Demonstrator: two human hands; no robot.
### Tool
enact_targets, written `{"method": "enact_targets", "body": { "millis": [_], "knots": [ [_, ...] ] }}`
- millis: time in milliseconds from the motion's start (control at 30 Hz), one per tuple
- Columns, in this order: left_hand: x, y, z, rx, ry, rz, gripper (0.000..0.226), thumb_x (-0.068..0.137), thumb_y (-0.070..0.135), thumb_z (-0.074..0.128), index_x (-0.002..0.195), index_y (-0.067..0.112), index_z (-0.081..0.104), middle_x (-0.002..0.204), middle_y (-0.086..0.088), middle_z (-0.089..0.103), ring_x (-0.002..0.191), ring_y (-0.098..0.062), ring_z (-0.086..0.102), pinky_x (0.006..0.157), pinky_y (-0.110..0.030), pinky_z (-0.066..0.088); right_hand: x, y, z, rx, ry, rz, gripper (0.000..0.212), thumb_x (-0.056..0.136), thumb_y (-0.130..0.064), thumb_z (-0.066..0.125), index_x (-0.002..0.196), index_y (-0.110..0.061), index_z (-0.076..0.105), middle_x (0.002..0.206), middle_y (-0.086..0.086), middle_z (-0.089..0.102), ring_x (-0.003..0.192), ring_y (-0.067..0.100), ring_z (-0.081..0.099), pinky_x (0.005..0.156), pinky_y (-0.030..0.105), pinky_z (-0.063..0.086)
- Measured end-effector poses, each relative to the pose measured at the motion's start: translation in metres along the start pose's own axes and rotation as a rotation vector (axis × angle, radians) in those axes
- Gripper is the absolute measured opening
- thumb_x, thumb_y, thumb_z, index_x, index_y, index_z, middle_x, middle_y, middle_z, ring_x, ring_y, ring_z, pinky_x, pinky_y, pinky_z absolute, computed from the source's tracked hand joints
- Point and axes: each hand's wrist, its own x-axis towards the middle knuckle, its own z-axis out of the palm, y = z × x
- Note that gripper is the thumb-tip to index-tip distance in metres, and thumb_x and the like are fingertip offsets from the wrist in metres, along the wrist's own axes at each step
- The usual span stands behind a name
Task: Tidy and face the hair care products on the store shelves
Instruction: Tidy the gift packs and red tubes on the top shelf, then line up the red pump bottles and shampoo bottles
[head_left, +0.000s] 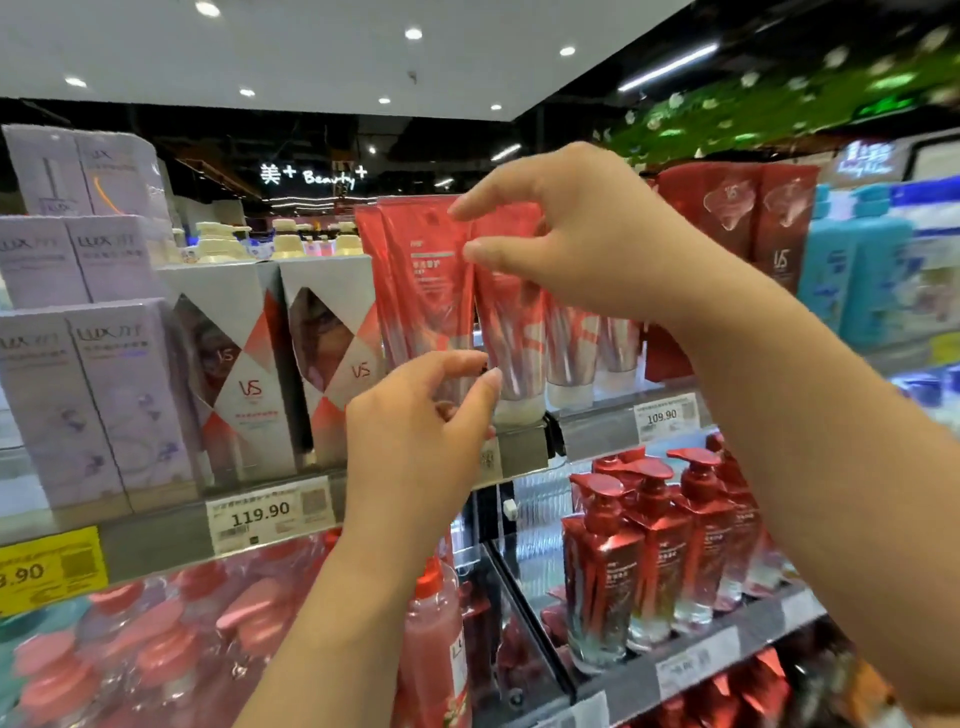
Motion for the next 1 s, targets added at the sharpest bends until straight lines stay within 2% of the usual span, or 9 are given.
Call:
{"method": "enact_targets", "body": {
  "millis": [100,233,300,400,467,533,667,767,1000],
  "knots": [
    [-0.007,0.006,0.012,-0.109,-0.069,-0.022,0.013,0.088,0.03,0.072,0.1,0.026,0.074,0.079,0.009,0.073,0.057,-0.001,0.069,0.057,-0.01,0.049,-0.04,0.001,0.0,0.038,-0.002,0.09,0.029,0.093,-0.033,0.07,0.121,-0.025,0.071,0.114,-0.016,0.071,0.067,-0.029,0.053,0.066,-0.002,0.041],
    [-0.024,0.012,0.038,-0.255,-0.169,-0.056,0.01,0.086,0.036,0.072,0.096,0.034,0.073,0.071,0.008,0.073,0.065,-0.01,0.072,0.067,-0.037,0.059,-0.089,0.007,-0.006,0.086,0.0,0.273,0.025,0.092,-0.03,0.072,0.116,-0.022,0.074,0.07,-0.034,0.064,0.062,-0.021,0.056,0.062,0.003,0.039],
    [-0.035,0.019,0.055,-0.287,-0.215,-0.063,0.008,0.086,0.037,0.073,0.093,0.037,0.073,0.067,0.007,0.072,0.065,-0.012,0.071,0.068,-0.04,0.058,-0.111,0.017,-0.012,0.114,0.003,0.359,0.024,0.093,-0.027,0.071,0.116,-0.02,0.073,0.055,-0.04,0.054,0.056,-0.018,0.055,0.057,0.004,0.039],
    [-0.051,0.036,0.083,-0.307,-0.309,-0.061,0.01,0.086,0.036,0.073,0.085,0.045,0.068,0.061,0.006,0.071,0.059,-0.006,0.067,0.062,-0.026,0.053,-0.146,0.033,-0.026,0.128,0.027,0.441,0.024,0.09,-0.03,0.074,0.113,-0.024,0.075,0.084,-0.028,0.069,0.072,-0.015,0.062,0.067,0.006,0.044],
    [-0.06,0.05,0.101,-0.306,-0.34,-0.063,0.01,0.085,0.036,0.073,0.083,0.044,0.068,0.06,0.01,0.07,0.056,-0.001,0.065,0.059,-0.019,0.047,-0.171,0.045,-0.039,0.153,0.045,0.503,0.021,0.09,-0.03,0.074,0.111,-0.025,0.075,0.096,-0.018,0.073,0.064,-0.011,0.063,0.063,0.008,0.045],
    [-0.068,0.066,0.121,-0.32,-0.361,-0.069,0.005,0.085,0.037,0.073,0.085,0.041,0.071,0.059,0.007,0.071,0.059,-0.006,0.068,0.063,-0.024,0.049,-0.196,0.058,-0.052,0.207,0.062,0.559,0.019,0.09,-0.03,0.074,0.109,-0.028,0.075,0.1,-0.015,0.074,0.055,-0.002,0.064,0.06,0.013,0.049],
    [-0.087,0.099,0.167,-0.348,-0.378,-0.042,0.005,0.085,0.04,0.071,0.088,0.037,0.073,0.054,0.002,0.067,0.047,-0.009,0.058,0.052,-0.026,0.046,-0.242,0.092,-0.077,0.322,0.101,0.637,0.02,0.09,-0.028,0.075,0.109,-0.024,0.075,0.1,-0.01,0.076,0.066,0.014,0.073,0.065,0.027,0.06],
    [-0.104,0.125,0.213,-0.356,-0.368,-0.051,0.004,0.084,0.033,0.072,0.087,0.036,0.073,0.05,0.013,0.063,0.044,-0.001,0.053,0.051,-0.014,0.038,-0.275,0.123,-0.1,0.365,0.102,0.669,0.018,0.09,-0.024,0.074,0.108,-0.023,0.076,0.096,-0.009,0.077,0.069,0.005,0.071,0.069,0.026,0.059],
    [-0.147,0.176,0.306,-0.251,-0.366,-0.044,0.02,0.085,0.028,0.072,0.082,0.047,0.066,0.062,0.016,0.068,0.056,-0.002,0.062,0.058,-0.019,0.048,-0.344,0.192,-0.147,0.5,0.106,0.739,0.014,0.09,-0.018,0.074,0.101,-0.025,0.077,0.09,-0.003,0.077,0.055,0.015,0.067,0.054,0.019,0.051]
  ]
}}
